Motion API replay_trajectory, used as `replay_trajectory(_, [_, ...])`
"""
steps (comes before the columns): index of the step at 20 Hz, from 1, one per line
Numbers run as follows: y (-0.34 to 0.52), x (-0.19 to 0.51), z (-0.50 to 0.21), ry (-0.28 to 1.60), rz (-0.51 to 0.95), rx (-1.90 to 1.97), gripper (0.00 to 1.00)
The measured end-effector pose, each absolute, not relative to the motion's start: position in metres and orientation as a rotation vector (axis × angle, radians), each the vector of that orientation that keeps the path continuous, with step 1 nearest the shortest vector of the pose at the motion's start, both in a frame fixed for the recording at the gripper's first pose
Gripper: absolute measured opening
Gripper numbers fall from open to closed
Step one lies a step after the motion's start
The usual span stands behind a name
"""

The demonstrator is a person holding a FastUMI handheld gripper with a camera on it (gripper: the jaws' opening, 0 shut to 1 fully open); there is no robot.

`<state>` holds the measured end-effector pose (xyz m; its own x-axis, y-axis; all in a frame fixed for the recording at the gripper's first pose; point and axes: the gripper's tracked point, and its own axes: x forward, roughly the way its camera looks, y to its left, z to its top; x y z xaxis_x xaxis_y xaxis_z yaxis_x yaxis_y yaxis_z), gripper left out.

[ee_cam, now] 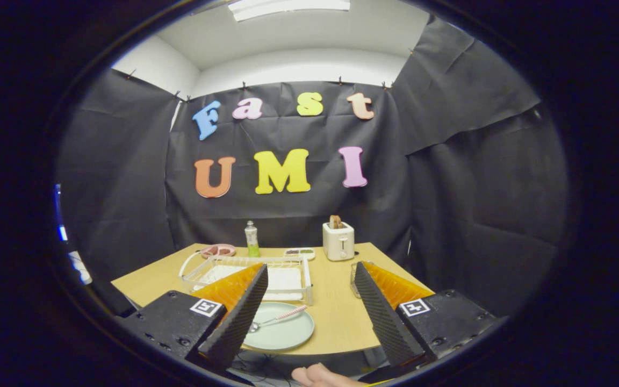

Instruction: Take the plate from the dish rack, then take the spoon from the basket and place it into the plate.

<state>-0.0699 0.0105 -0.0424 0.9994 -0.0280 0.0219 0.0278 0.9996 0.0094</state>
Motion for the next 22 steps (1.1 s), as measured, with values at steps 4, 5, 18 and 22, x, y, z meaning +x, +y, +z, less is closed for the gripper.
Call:
replay_trajectory(4, [0.017, -0.071, -0.045, -0.006, 0.004, 0.006, 1.0])
replay_trajectory(5, [0.014, -0.071, -0.045, -0.005, -0.009, 0.003, 1.0])
replay_trajectory(18, [0.007, -0.074, -0.046, -0.011, -0.018, 0.023, 1.0])
replay_trajectory(22, [0.009, -0.075, -0.048, -0.014, -0.014, 0.017, 1.0])
